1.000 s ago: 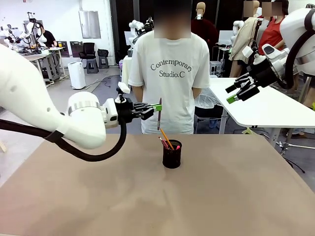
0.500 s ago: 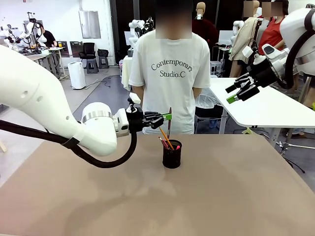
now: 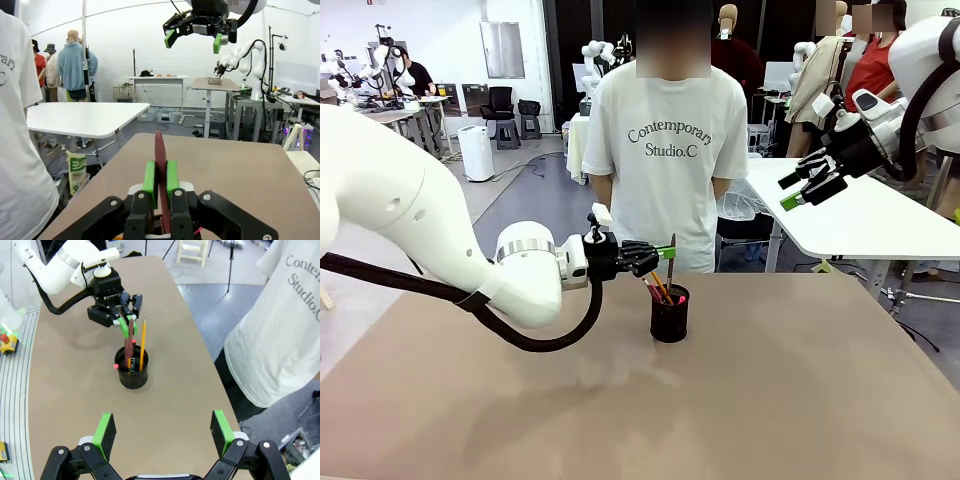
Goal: Place the pens into the pen holder.
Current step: Pick up a writing instrument from the table and place it into the Pen holder.
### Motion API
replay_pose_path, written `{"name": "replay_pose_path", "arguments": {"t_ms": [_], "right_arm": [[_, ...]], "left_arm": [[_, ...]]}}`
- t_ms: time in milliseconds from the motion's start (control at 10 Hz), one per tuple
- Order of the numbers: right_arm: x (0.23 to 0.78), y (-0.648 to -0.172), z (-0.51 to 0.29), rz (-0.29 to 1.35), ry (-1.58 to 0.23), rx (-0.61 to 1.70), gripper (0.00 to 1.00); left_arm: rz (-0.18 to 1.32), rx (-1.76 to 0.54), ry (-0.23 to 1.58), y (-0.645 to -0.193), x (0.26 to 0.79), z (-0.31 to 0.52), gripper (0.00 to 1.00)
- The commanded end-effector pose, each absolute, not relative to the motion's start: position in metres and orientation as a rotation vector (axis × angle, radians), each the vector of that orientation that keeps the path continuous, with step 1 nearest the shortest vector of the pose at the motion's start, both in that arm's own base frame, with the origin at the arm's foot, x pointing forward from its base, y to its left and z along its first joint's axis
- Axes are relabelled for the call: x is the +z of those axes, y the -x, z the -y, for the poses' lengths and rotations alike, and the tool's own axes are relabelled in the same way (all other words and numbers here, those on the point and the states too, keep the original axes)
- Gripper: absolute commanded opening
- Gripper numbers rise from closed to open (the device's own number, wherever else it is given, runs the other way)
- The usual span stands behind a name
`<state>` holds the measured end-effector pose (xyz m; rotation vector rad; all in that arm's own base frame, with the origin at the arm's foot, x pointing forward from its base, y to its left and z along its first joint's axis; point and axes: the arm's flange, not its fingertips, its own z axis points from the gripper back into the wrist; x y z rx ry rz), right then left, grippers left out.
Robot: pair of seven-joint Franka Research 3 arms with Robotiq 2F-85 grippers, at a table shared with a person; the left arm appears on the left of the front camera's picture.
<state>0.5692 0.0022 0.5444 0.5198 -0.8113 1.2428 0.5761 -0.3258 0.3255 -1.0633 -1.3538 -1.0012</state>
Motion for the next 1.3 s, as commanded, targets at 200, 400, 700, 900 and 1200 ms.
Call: {"name": "replay_pose_path", "arguments": {"t_ms": [200,400,700,900,1200], "right_arm": [[0.547,-0.5714,-0.0029,0.815,-0.521,1.249,1.0],[0.547,-0.5714,-0.0029,0.815,-0.521,1.249,1.0],[0.547,-0.5714,-0.0029,0.815,-0.521,1.249,1.0],[0.547,-0.5714,-0.0029,0.815,-0.521,1.249,1.0],[0.547,-0.5714,-0.0029,0.815,-0.521,1.249,1.0]], "left_arm": [[1.365,-1.031,1.084,-0.5807,0.3346,0.3227,0.79],[1.362,-1.031,1.084,-0.5788,0.3378,0.3205,1.0],[1.337,-1.062,1.086,-0.575,0.3402,0.3199,1.0],[1.34,-1.068,1.087,-0.576,0.3369,0.3264,1.0],[1.348,-1.056,1.074,-0.5751,0.3352,0.3274,1.0]]}}
